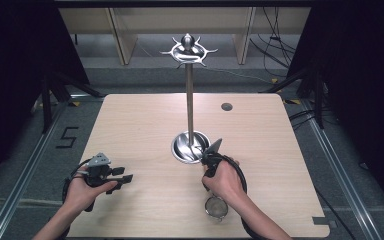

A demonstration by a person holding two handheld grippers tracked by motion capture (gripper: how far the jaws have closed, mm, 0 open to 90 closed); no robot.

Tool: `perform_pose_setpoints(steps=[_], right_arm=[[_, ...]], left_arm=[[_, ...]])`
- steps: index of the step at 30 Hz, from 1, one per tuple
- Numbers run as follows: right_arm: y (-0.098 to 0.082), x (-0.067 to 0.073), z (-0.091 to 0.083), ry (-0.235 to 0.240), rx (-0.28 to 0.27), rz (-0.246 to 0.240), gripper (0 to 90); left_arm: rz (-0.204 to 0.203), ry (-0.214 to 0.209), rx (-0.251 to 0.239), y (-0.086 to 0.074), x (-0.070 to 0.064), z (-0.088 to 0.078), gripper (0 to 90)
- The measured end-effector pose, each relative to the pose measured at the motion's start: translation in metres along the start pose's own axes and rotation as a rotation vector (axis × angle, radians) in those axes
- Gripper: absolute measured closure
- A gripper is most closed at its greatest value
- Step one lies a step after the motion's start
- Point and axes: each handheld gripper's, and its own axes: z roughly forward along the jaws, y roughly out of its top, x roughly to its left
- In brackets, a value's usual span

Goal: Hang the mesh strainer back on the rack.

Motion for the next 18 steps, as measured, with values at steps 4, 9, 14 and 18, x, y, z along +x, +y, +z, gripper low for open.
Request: perform_pose_setpoints(steps=[4,9,14,18], right_arm=[[-0.001,-0.002,-0.003,-0.002,0.022,-0.018,68.9],[-0.004,-0.006,-0.004,-0.007,0.017,-0.058,69.2],[-0.009,-0.006,-0.008,-0.004,-0.02,-0.08,69.2],[-0.012,-0.009,-0.011,0.013,-0.052,-0.136,69.3]], left_arm=[[-0.002,-0.002,-0.007,0.0,0.0,0.001,48.2],[-0.002,-0.002,-0.008,0.0,0.0,0.001,48.2],[-0.002,0.0,-0.002,0.0,0.0,0.0,48.2],[0.0,0.001,-0.003,0.0,0.0,0.0,48.2]])
